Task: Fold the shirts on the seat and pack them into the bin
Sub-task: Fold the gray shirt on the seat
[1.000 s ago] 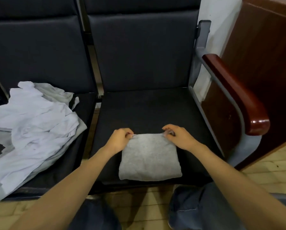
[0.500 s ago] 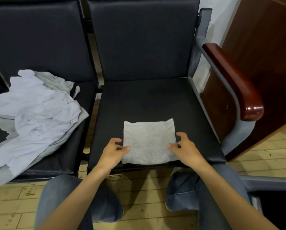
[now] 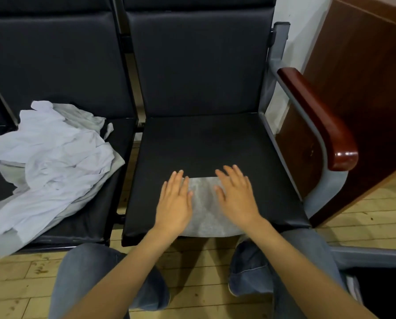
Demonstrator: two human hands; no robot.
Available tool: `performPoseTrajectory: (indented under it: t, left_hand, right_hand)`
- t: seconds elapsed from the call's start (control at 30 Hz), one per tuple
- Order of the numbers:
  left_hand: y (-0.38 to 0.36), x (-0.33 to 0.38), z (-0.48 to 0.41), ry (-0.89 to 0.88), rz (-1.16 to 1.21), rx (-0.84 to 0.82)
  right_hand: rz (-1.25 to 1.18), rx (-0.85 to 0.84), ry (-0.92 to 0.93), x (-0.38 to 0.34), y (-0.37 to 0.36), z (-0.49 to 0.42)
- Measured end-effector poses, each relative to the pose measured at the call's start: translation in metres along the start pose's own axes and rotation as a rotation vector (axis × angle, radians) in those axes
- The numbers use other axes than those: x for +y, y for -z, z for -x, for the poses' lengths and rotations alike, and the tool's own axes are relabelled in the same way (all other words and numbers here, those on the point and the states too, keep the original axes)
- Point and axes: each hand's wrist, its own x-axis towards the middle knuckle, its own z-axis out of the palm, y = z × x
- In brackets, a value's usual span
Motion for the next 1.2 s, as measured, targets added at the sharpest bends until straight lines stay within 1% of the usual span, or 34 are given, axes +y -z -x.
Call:
performPoseTrajectory:
  t: [0.07,0.13,0.2,0.3,0.37,0.4,0.47,0.5,0.53,0.6,0.63,0.7,0.77,0.8,0.87,0.9,0.97,1.1,1.2]
  left_hand:
    - [-0.018,0.007,-0.004,0.032,-0.149,-0.117]
    - [-0.035,0.001,-0.003,0.093,-0.177,-0.209]
    - [-0.049,-0.009,0.001,0.13,-0.133,-0.191]
    - [-0.059,-0.016,0.005,0.131,-0.112,-0.152]
    - [-0.06,-0.017,0.005,0.12,-0.063,-0.14]
    - [-0.06,-0.017,0.004,0.127,-0.025,-0.129]
    - [-0.056,-0.017,0.005,0.199,0.079,-0.037]
    - [-0.054,-0.017,0.007,0.271,0.123,0.029]
    - [-0.053,-0.018,0.008,0.356,0.147,0.073]
    - [-0.048,-0.023,0.01,0.503,0.175,0.043]
    - [-0.045,-0.024,0.01,0.546,0.182,0.003]
    - [-0.038,-0.024,0.006,0.569,0.205,-0.081]
    - [-0.027,-0.018,0.001,0.535,0.274,-0.14]
    - [-0.02,-0.013,-0.001,0.512,0.351,-0.156]
    - [-0.003,0.001,-0.005,0.459,0.578,-0.154]
    - [0.006,0.012,-0.006,0.416,0.653,-0.142]
    - [0.024,0.04,-0.012,0.29,0.707,-0.125]
    - [0.043,0.123,-0.032,-0.003,0.74,-0.165]
    - [0.034,0.193,-0.044,-0.245,0.678,-0.231]
  right_hand:
    - [0.201,-0.101,0.018,0.001,-0.023,-0.004]
    - [0.283,-0.162,-0.024,0.012,-0.039,-0.007]
    - [0.272,-0.204,-0.054,0.02,-0.048,-0.008]
    - [0.286,-0.257,-0.063,0.022,-0.053,-0.008]
    - [0.21,-0.255,-0.088,0.02,-0.051,-0.008]
    - [0.125,-0.204,-0.131,0.019,-0.047,-0.008]
    - [-0.023,-0.001,-0.29,0.022,-0.036,-0.009]
    - [-0.019,0.061,-0.393,0.026,-0.032,-0.011]
    - [0.013,0.051,-0.491,0.03,-0.027,-0.012]
    - [0.021,-0.065,-0.612,0.033,-0.021,-0.015]
    - [-0.011,-0.111,-0.625,0.033,-0.02,-0.016]
    - [-0.07,-0.152,-0.595,0.03,-0.019,-0.019]
    - [-0.197,-0.155,-0.575,0.029,-0.012,-0.018]
    - [-0.326,-0.147,-0.576,0.029,-0.005,-0.016]
    - [-0.606,-0.086,-0.552,0.031,0.016,-0.006]
    - [-0.68,-0.033,-0.524,0.034,0.03,0.001]
    - [-0.728,0.113,-0.461,0.044,0.057,0.019]
    - [-0.804,0.484,-0.41,0.087,0.115,0.066]
    - [-0.799,0.627,-0.457,0.134,0.146,0.111]
